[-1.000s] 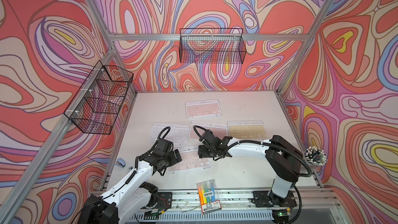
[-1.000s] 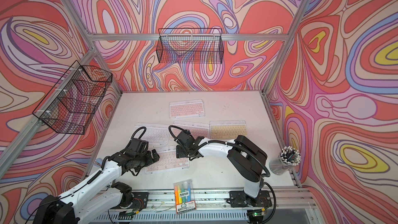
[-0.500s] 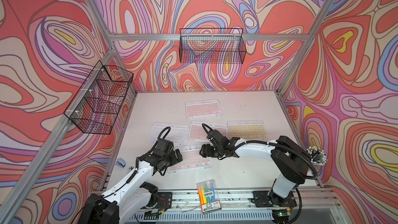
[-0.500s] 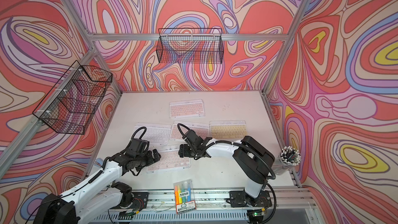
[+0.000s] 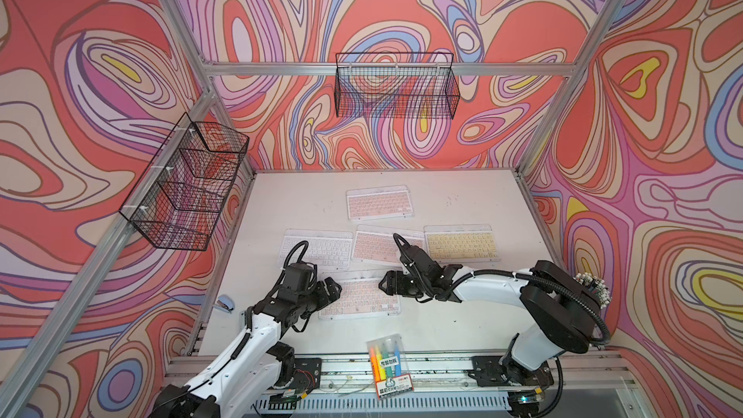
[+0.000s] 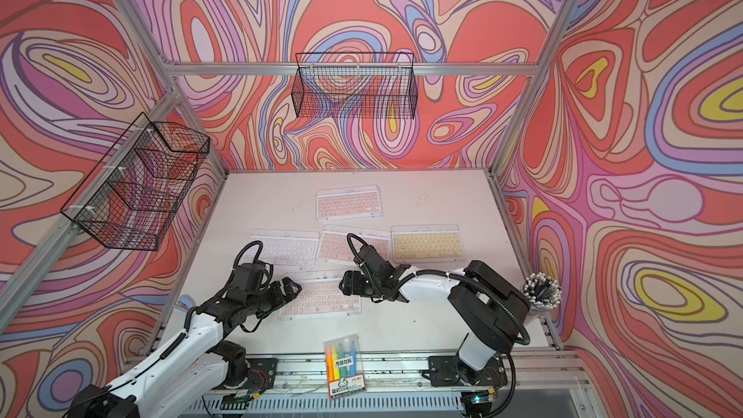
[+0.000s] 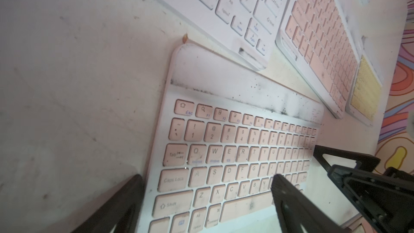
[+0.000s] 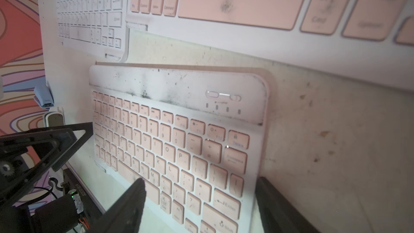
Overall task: Stack the numeric keypads
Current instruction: Move the numeric keypad to the center of the board.
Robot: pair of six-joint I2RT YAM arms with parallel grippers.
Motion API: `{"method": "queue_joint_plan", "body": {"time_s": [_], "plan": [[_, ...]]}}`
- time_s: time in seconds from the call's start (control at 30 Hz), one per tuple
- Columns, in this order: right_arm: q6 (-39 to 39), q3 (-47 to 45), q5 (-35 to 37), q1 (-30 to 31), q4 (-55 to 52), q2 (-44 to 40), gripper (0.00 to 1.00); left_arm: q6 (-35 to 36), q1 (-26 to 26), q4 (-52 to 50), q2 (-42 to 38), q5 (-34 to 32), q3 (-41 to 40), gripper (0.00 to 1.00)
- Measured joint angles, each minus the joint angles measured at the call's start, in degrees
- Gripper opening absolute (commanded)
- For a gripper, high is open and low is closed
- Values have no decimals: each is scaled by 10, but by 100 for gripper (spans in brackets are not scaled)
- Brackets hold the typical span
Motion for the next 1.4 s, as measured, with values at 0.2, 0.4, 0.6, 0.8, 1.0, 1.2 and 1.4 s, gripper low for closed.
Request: {"method": "queue_joint_plan", "body": {"time_s": [0.2,0.4,0.6,0.8,1.0,1.2,1.4], "plan": [[5,-22,0,-7,8,-19,79,-11,22,-3,-48,38,-12,78],[9,-38,0,-16,8,-35,79,-24,32,0,-59,76,-19,75],[11,-47,3,-22,1,-47,79,-50,38,19,-63,110,-38,71],[13,-54,13,-26,2,-54,79,-74,40,36,-90,126,-49,67],[19,-63,11,-31,17,-57,78,-97,44,57,-108,149,-52,65],[30,-71,-33,-23,36,-56,78,-112,38,92,-117,212,-53,53],[31,-71,-43,-23,32,-56,78,-89,38,49,-122,216,-46,53]]}}
